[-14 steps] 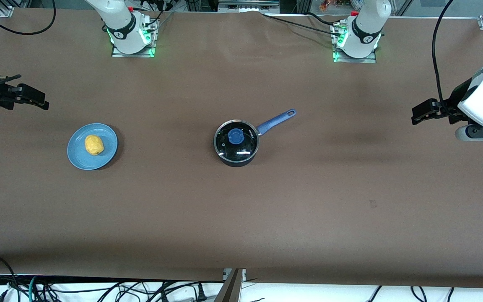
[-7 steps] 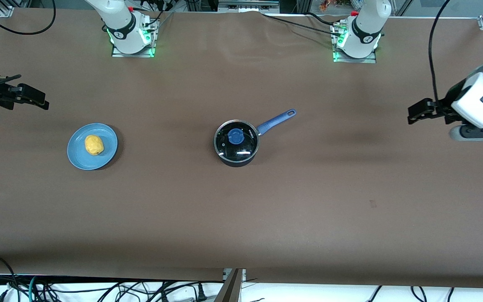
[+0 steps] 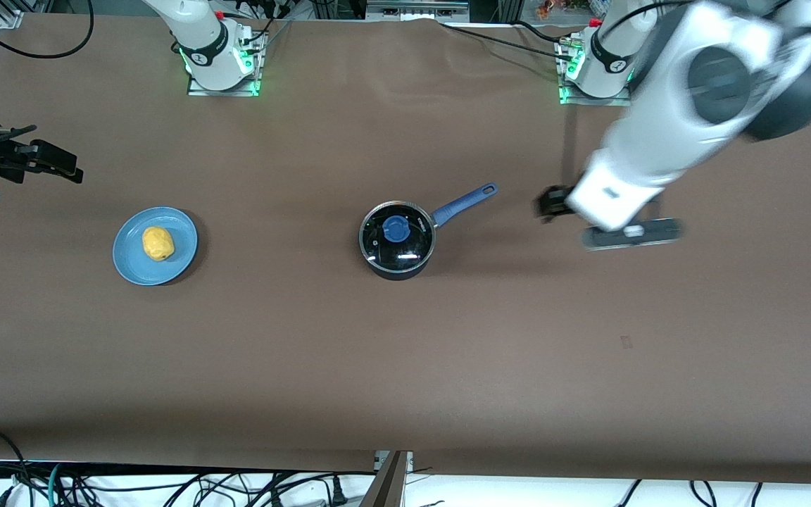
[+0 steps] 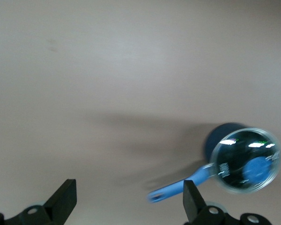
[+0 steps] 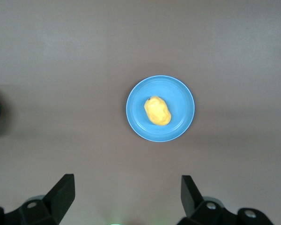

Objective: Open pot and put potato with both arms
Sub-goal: 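Grasp the blue lid knob with the left gripper while the right gripper reaches the potato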

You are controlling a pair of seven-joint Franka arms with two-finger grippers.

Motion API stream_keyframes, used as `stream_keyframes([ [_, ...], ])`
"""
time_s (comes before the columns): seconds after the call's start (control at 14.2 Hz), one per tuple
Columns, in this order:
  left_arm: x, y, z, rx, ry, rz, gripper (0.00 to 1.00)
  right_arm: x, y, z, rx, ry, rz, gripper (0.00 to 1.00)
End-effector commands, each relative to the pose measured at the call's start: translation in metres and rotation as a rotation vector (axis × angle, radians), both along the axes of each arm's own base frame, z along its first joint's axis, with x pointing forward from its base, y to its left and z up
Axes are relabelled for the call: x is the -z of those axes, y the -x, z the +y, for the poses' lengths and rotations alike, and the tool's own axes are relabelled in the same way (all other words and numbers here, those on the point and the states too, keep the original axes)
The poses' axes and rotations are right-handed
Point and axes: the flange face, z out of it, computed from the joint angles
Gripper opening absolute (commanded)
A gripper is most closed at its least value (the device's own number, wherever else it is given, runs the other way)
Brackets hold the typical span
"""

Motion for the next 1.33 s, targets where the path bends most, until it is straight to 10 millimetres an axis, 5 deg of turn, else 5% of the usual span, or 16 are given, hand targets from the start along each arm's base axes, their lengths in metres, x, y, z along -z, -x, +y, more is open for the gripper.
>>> stream_keyframes([
  [0.0,0.037,0.007,-0.065,-0.072,0.020,-0.004,1.00,-0.001,0.005,-0.001,-0.004,0.005,0.019,1.00],
  [0.42,0.126,0.032,-0.188,-0.086,0.073,-0.044,1.00,0.002,0.006,-0.002,-0.003,0.007,0.033,1.00],
  [0.56,0.148,0.037,-0.208,-0.077,0.027,-0.076,1.00,0.022,-0.001,-0.002,0.003,0.008,0.078,1.00],
  [0.77,0.169,0.051,-0.226,-0.046,0.016,-0.079,1.00,0.092,-0.020,-0.005,-0.028,0.004,0.199,1.00],
  [0.91,0.179,0.053,-0.229,-0.025,-0.004,-0.097,1.00,0.121,-0.026,-0.008,-0.130,0.013,0.199,1.00],
  [1.26,0.204,0.063,-0.238,-0.028,-0.029,-0.084,1.00,0.226,-0.004,-0.029,-0.394,0.050,0.066,1.00],
])
